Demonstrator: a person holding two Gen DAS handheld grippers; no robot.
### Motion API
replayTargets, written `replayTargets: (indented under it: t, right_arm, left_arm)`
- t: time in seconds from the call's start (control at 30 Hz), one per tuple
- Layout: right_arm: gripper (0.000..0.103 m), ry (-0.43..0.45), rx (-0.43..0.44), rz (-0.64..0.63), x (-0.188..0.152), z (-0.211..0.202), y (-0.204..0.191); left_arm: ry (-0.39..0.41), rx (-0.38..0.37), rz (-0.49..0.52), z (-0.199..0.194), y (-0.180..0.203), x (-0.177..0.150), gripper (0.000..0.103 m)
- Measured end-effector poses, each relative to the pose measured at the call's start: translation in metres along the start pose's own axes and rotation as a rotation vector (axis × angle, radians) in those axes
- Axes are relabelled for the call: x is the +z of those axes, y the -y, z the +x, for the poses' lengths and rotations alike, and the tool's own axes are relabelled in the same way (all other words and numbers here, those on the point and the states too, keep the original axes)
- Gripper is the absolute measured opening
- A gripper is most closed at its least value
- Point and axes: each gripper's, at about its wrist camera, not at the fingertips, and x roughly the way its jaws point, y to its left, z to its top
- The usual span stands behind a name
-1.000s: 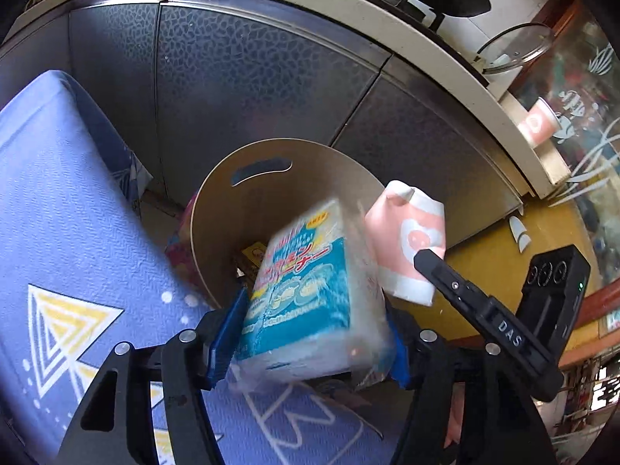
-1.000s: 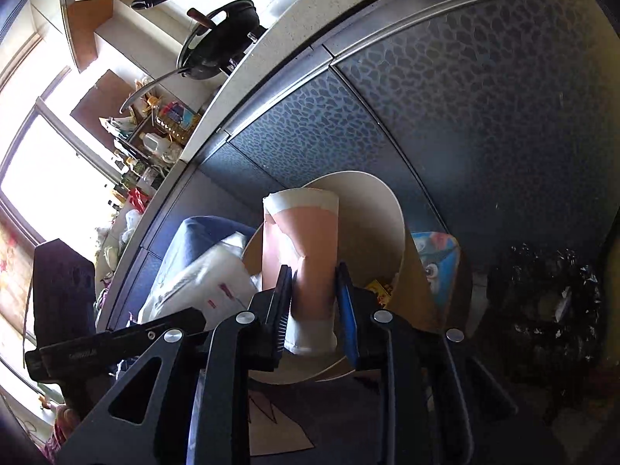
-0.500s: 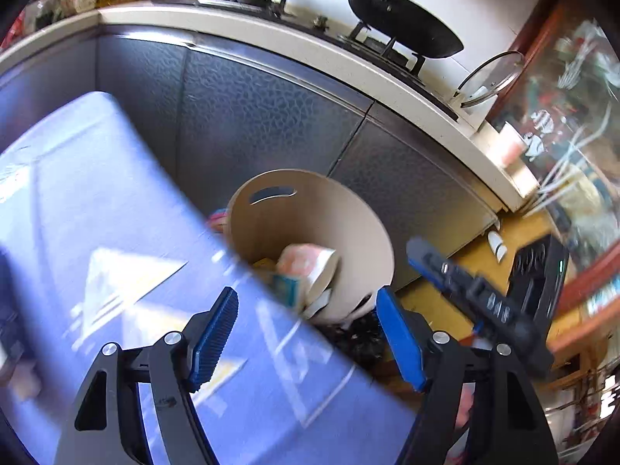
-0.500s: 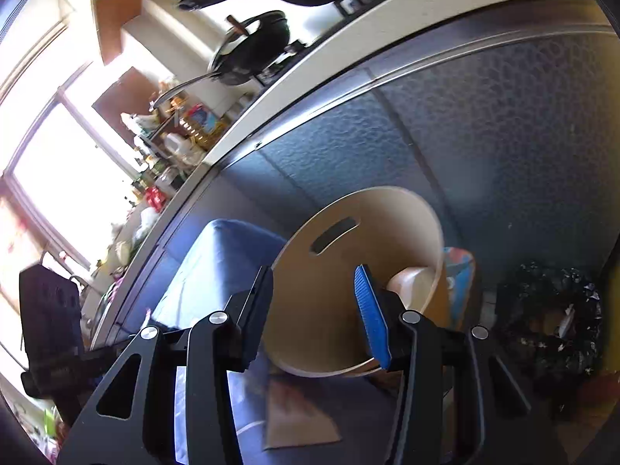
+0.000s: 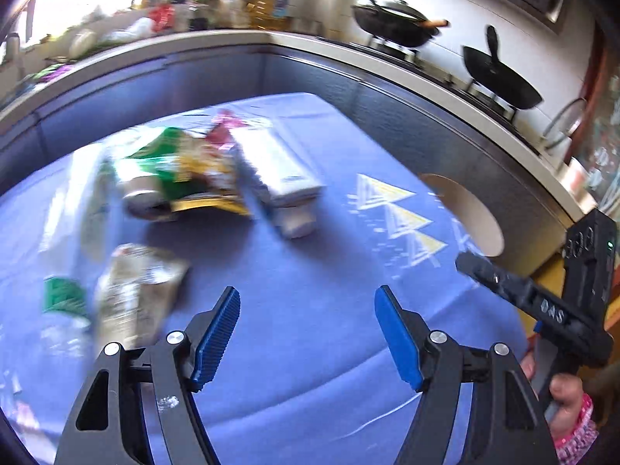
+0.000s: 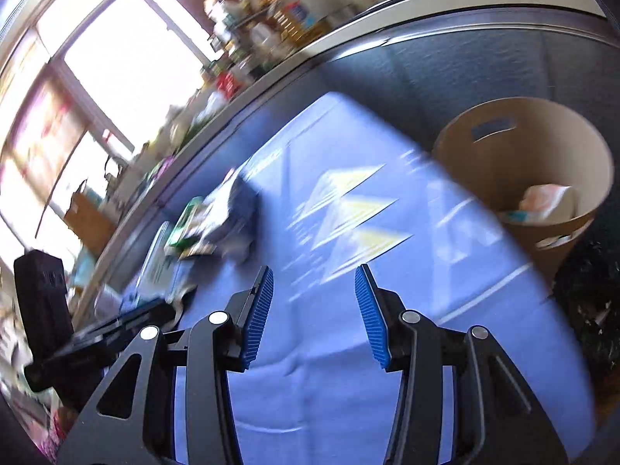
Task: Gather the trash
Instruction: 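Move both tools back over the table toward the bottle and wrapper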
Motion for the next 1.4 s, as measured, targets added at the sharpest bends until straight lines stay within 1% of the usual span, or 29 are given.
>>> replayTargets:
  t: [0.03, 0.1, 0.2, 0.23, 0.3, 0.43, 0.63, 0.8, 0.97, 1.1, 1.4]
  right_arm:
    - [0.047, -0.021, 0.004, -0.024, -0.006, 0.006, -0.014]
    - [0.055, -0.054, 0.011, -0.072, -0.019, 0.014, -0.044]
    - [0.055, -0.090, 0.024, -0.141, -0.034, 0.020, -0.082]
    - [0.060, -0.095, 0.023, -0.161, -0.039, 0.021, -0.094]
    - [0.066, -0.097, 0.021, -0.194, -0.049, 0.021, -0.113]
    - [0.066, -0.106, 0.018, -0.243, -0.064, 0.018, -0.141]
    - [0.066, -0.120, 0.011, -0.241, -0.075, 0.015, -0.150]
    - [0.066, -0.152, 0.007, -0.225, -0.077, 0.016, -0.148]
    - [0.066, -0.148, 0.011, -0.208, -0.075, 0.010, -0.143]
    - [0.066, -0.165, 0.019, -0.208, -0.075, 0.010, -0.143]
    - [0.066, -0.198, 0.046, -0.194, -0.074, 0.017, -0.138]
  left_arm:
    - [0.013, 0.034, -0.010, -0.008, -0.009, -0.005, 0.072]
    - [0.034, 0.080, -0.041, -0.022, -0.028, -0.013, 0.072]
    - [0.061, 0.126, -0.080, -0.037, -0.054, -0.024, 0.072]
    - [0.070, 0.147, -0.091, -0.042, -0.062, -0.029, 0.072]
    - [0.082, 0.177, -0.106, -0.049, -0.073, -0.035, 0.072]
    - [0.105, 0.220, -0.117, -0.063, -0.087, -0.049, 0.072]
    - [0.123, 0.240, -0.126, -0.079, -0.102, -0.065, 0.072]
    - [0.122, 0.230, -0.146, -0.085, -0.110, -0.073, 0.072]
    - [0.126, 0.218, -0.154, -0.091, -0.108, -0.078, 0.073]
    - [0.135, 0.227, -0.152, -0.097, -0.108, -0.085, 0.073]
    - [0.108, 0.217, -0.221, -0.101, -0.131, -0.103, 0.073]
